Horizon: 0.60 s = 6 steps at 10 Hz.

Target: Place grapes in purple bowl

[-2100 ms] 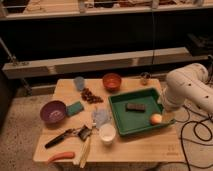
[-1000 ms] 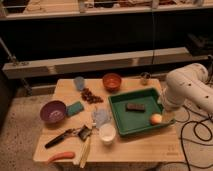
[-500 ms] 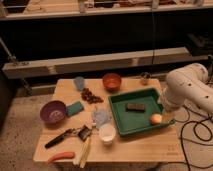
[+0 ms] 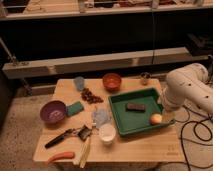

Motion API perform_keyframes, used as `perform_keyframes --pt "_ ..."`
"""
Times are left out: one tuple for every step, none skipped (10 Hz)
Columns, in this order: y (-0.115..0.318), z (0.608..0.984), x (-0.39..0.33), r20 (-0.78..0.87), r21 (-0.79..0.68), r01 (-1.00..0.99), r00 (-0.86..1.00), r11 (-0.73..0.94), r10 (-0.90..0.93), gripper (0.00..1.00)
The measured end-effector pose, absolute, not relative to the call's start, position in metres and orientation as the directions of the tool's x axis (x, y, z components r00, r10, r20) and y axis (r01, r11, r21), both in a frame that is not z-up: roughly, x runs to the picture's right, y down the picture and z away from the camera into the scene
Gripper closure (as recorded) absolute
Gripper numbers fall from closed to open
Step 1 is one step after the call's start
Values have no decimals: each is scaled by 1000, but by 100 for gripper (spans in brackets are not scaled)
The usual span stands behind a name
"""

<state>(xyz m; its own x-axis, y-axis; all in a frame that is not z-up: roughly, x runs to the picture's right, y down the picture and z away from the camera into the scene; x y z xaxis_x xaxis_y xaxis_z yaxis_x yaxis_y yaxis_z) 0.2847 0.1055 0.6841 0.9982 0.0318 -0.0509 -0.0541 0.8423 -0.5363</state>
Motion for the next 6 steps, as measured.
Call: perform_keyframes --pt "105 684 285 -51 -536 -55 998 842 32 35" --pt "103 685 285 -45 -532 -51 998 845 32 35" --pt "98 684 282 -15 -519 -29 1000 854 25 35" --pt "89 683 277 27 -506 2 1000 863 13 35" --pt "70 685 261 91 -482 54 996 874 -11 35" --pt "51 687 241 149 -457 104 988 883 -39 35"
